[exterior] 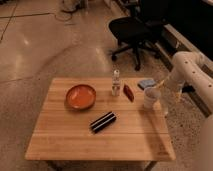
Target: Place the ceramic cup in the ceramic bowl
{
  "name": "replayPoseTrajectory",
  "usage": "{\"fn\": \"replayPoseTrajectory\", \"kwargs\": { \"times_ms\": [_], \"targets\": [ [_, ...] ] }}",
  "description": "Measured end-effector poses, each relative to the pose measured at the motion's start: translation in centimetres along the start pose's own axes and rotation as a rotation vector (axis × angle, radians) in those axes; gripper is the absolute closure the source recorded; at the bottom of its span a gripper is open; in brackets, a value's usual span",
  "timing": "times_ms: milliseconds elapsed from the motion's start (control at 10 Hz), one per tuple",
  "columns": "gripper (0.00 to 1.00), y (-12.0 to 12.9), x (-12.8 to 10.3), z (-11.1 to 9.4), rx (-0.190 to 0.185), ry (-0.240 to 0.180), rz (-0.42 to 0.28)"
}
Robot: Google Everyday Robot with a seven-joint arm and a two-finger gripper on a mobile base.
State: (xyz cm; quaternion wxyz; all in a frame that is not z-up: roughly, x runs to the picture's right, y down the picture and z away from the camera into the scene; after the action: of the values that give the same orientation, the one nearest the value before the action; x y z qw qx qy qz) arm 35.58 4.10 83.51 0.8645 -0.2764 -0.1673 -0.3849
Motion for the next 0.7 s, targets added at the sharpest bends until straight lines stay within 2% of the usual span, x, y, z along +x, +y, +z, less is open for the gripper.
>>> {"fn": "replayPoseTrajectory", "kwargs": {
  "times_ms": [400,700],
  "targets": [
    [0.2,-0.2,-0.2,1.5,0.014,-0.013,-0.038],
    [0.2,0.1,-0.4,2.8,-0.002,-0.024,-0.064]
  ]
}}
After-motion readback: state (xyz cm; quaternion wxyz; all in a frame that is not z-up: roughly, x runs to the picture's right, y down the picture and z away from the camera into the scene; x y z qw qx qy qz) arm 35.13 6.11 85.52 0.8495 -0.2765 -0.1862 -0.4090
